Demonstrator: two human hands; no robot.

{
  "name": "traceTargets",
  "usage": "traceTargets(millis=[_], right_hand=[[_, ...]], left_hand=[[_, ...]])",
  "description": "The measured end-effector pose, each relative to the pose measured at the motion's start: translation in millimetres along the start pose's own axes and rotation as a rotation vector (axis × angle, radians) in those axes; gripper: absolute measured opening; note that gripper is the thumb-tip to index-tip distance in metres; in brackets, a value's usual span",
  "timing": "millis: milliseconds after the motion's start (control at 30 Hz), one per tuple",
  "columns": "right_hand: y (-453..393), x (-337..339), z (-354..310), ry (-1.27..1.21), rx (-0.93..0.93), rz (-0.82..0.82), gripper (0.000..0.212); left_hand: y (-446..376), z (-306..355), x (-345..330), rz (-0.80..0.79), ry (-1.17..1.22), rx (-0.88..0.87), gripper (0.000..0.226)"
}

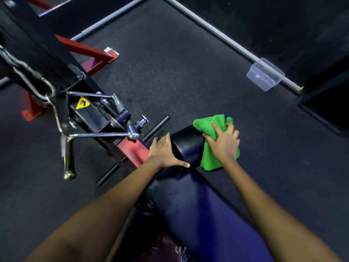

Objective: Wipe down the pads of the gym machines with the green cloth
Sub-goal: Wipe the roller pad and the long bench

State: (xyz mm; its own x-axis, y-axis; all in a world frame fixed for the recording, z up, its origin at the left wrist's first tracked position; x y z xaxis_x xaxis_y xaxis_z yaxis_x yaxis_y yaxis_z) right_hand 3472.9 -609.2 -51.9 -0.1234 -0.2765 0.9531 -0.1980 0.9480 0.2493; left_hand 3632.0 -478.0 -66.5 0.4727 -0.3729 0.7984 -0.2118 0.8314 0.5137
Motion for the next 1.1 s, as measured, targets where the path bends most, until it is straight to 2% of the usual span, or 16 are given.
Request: traceTargets(millis=[100, 233, 267, 333, 367, 400, 467, 533, 600, 667, 733, 833, 900, 1000, 1033, 1100], right_hand=[[-23, 4, -1, -0.021, -0.113, -0.036, 0.061], [0, -4, -27, 0.034, -0.076, 0.019, 0.06], [14, -8, -35, 0.033, -0.047, 0.016, 0.06], [48, -17, -51, 0.037, 0.045, -0.001, 0.059], [62, -20, -56, 0.053, 0.101, -0.001, 0.058], [76, -22, -60, 0.058, 0.147, 0.005, 0.057], [77, -21, -54, 0.079, 0.191, 0.004, 0.057], [43, -13, -39, 0.119, 0.112, 0.004, 0.057], [1, -1, -25, 0.104, -0.034, 0.007, 0.059], [-24, 4, -19, 0.075, -0.093, -0.022, 0.06], [-27, 2, -24, 0.11, -0.094, -0.005, 0.061], [-2, -5, -48, 0.151, -0.026, 0.025, 0.063], [28, -16, -67, 0.161, 0.112, 0.004, 0.065], [54, -19, -77, 0.173, 0.251, 0.004, 0.068], [49, -17, -72, 0.18, 0.266, -0.001, 0.065], [24, -12, -56, 0.199, 0.211, -0.008, 0.059]], left_hand=[[4, 9, 0, 0.0, 0.003, 0.041, 0.146], [16, 30, -14, 0.045, -0.105, 0.09, 0.143], [20, 37, -20, 0.087, -0.148, 0.108, 0.135], [27, 44, -30, 0.178, -0.145, 0.113, 0.097], [28, 47, -34, 0.153, -0.168, 0.1, 0.079], [29, 44, -39, 0.13, -0.173, 0.065, 0.07], [31, 38, -40, 0.204, -0.155, 0.003, 0.078], [33, 26, -29, 0.268, -0.039, -0.054, 0.1], [31, 12, -16, 0.191, 0.112, -0.085, 0.111], [26, 2, 0, 0.153, 0.129, -0.103, 0.114], [17, -2, 15, 0.153, 0.069, -0.096, 0.124], [2, -7, 25, 0.036, -0.016, 0.004, 0.145], [-9, -11, 27, -0.087, -0.053, 0.038, 0.143], [-18, -13, 24, -0.199, -0.034, 0.026, 0.112], [-18, -12, 24, -0.225, -0.004, 0.03, 0.112], [-15, -9, 23, -0.254, 0.038, 0.067, 0.127]])
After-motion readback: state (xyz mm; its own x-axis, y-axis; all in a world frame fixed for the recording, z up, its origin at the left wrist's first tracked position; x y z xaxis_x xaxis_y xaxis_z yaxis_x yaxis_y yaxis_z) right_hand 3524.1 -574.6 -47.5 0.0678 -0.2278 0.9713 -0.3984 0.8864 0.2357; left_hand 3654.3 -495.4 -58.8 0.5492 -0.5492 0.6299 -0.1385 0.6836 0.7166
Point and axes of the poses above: each hand's wrist, its own y-axis away from the middle knuckle, its own x-axis out of the back of the hand, z = x × y, the point moved 2 cm from there along -y, towards the middle knuckle, and after that the axes turned 8 degrees about -x, right-handed, at the moved point
